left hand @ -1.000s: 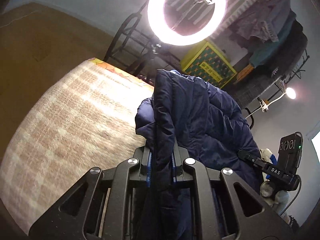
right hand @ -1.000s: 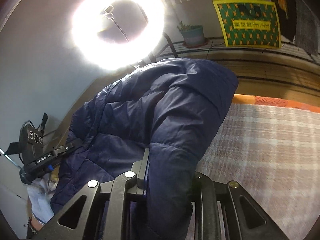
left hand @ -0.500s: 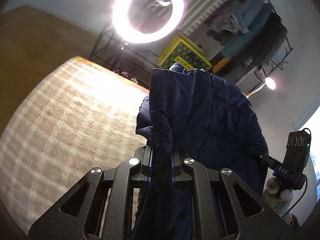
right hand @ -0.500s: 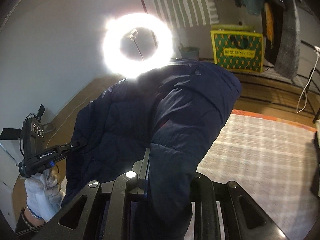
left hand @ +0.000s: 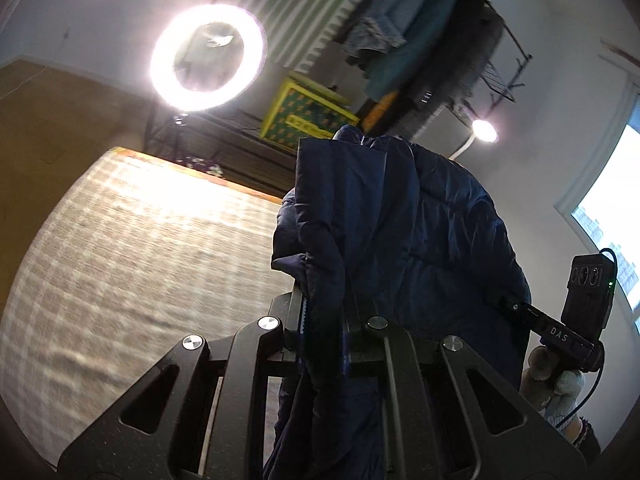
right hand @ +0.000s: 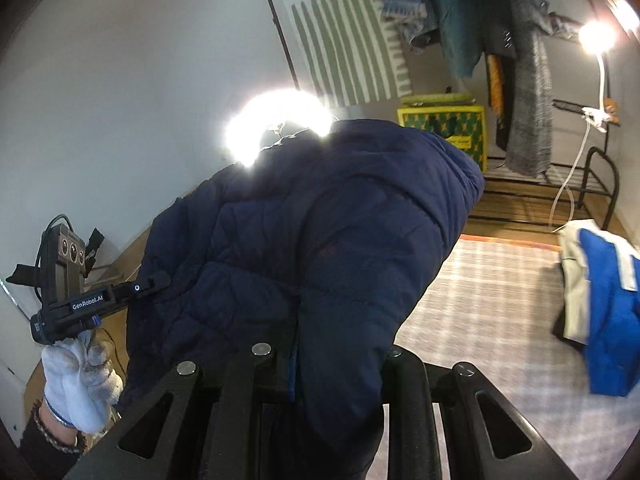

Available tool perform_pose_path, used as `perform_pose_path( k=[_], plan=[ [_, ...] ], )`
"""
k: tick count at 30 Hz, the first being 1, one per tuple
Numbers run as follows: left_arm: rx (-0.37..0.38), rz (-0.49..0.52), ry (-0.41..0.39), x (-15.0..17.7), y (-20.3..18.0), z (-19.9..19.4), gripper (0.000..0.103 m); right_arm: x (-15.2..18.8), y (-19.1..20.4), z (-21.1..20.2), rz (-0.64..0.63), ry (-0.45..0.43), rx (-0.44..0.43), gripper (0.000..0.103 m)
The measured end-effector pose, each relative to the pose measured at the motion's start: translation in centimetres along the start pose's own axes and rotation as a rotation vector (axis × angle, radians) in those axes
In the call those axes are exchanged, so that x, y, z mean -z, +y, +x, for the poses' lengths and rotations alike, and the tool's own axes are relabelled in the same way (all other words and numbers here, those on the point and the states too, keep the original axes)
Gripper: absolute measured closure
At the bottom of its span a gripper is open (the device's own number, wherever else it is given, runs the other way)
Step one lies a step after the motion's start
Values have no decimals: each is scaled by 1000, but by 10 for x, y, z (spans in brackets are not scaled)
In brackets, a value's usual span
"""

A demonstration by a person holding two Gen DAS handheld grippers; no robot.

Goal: Fold large clothes
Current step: 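Carry the lifted navy jacket with both grippers toward the blue folded garment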

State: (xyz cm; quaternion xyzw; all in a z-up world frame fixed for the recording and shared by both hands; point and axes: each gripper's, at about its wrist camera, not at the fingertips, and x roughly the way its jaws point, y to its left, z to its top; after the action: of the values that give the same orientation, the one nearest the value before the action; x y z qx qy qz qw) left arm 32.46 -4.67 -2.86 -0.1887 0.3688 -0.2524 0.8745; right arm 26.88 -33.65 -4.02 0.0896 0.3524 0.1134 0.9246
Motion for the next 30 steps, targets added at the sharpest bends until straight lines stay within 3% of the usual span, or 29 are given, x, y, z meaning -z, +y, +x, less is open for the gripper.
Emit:
perform_pose_path(
  k=[12, 22, 30],
  plan=[
    [119, 120, 80, 46, -131, 13, 93, 39, -59, -129, 43, -52, 111, 84],
    [212, 178, 136, 73, -229, 88, 93, 52, -148, -196, 105, -81, 209, 84],
    [245, 209, 178, 70, -289, 153, 93, 42, -212, -227, 119, -122, 281, 84]
  ],
)
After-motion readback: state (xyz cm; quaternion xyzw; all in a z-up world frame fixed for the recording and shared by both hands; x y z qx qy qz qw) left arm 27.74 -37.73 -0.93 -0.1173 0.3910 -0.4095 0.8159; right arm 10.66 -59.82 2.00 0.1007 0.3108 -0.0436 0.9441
